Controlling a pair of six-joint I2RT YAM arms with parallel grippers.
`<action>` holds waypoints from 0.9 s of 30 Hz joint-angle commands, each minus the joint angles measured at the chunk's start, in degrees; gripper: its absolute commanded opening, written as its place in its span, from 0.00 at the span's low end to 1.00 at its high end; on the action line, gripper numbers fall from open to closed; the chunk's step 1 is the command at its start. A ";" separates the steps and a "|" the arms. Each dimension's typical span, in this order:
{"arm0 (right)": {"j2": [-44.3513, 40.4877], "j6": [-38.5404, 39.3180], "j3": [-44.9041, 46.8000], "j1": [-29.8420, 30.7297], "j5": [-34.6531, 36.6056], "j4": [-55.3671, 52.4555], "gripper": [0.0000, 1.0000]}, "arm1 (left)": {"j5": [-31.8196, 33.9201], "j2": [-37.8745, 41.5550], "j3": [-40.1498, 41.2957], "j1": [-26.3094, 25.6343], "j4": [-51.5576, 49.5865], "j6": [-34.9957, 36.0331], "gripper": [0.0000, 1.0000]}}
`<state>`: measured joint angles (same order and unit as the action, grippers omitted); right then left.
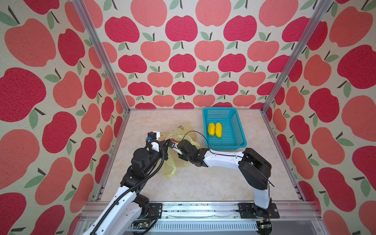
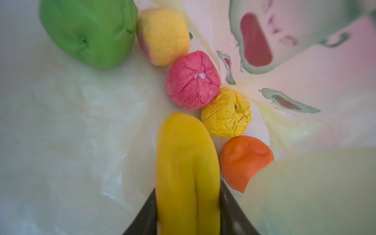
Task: Untie the knot of the plastic bag and take out the fruit
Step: Pick up the fruit from the plastic bag.
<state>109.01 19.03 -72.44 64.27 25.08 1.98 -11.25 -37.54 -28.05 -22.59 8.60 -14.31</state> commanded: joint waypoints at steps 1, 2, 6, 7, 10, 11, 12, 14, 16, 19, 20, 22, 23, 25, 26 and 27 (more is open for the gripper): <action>-5.88 -3.69 4.91 -0.38 -7.58 4.91 0.29 | 1.80 -0.48 -1.24 0.00 -0.91 -0.90 0.00; -7.43 -4.26 6.43 -0.45 -8.67 5.66 0.28 | 1.84 -0.51 -1.30 0.00 -1.02 -0.90 0.00; -13.68 -6.07 10.68 -0.32 -12.02 7.41 0.27 | 2.37 -0.97 -1.39 0.00 -1.30 -0.99 0.00; -15.55 -6.53 11.74 -0.33 -13.04 7.87 0.27 | 2.45 -1.16 -1.39 0.00 -1.31 -0.99 0.00; -20.89 -7.67 14.71 -0.37 -16.05 9.60 0.23 | 2.42 -1.63 -1.50 0.10 -1.40 -0.99 0.00; -22.81 -8.10 15.84 -0.37 -16.73 10.37 0.23 | 2.35 -1.82 -1.48 0.09 -1.36 -0.99 0.00; -24.61 -8.49 16.76 -0.37 -17.25 11.02 0.22 | 2.30 -1.85 -1.48 0.17 -1.31 -0.99 0.00; -28.49 -9.46 18.83 -0.41 -18.40 12.41 0.21 | 2.15 -2.25 -1.56 0.18 -1.30 -1.01 0.00; -32.97 -10.40 21.35 -0.51 -18.61 14.44 0.20 | 1.93 -2.50 -1.67 0.26 -1.25 -1.08 0.00; -39.75 -11.89 24.97 -1.28 -17.38 17.03 0.20 | 1.71 -2.70 -1.65 0.26 -1.23 -1.16 0.00; -41.79 -12.49 26.04 -1.75 -17.29 17.80 0.20 | 1.67 -2.71 -1.65 0.26 -1.16 -1.16 0.00; -46.24 -14.35 29.07 -3.74 -16.66 19.81 0.20 | 1.68 -2.71 -1.65 0.35 -1.13 -1.16 0.00; -47.86 -15.19 30.10 -4.78 -16.41 20.28 0.18 | 1.75 -2.78 -1.57 0.35 -1.13 -1.25 0.00; -50.74 -17.35 31.91 -7.93 -16.29 20.52 0.16 | 1.75 -2.97 -1.59 0.35 -1.07 -1.20 0.00; -51.60 -18.42 32.41 -9.51 -16.32 20.33 0.16 | 1.75 -3.05 -1.58 0.35 -1.09 -1.17 0.00; -52.17 -19.46 32.63 -11.44 -16.25 19.63 0.15 | 1.84 -3.12 -1.57 0.43 -1.04 -1.20 0.00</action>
<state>58.39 4.43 -41.32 55.79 8.10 19.92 -9.47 -40.25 -28.12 -22.52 8.34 -14.74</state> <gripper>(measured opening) 0.364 0.046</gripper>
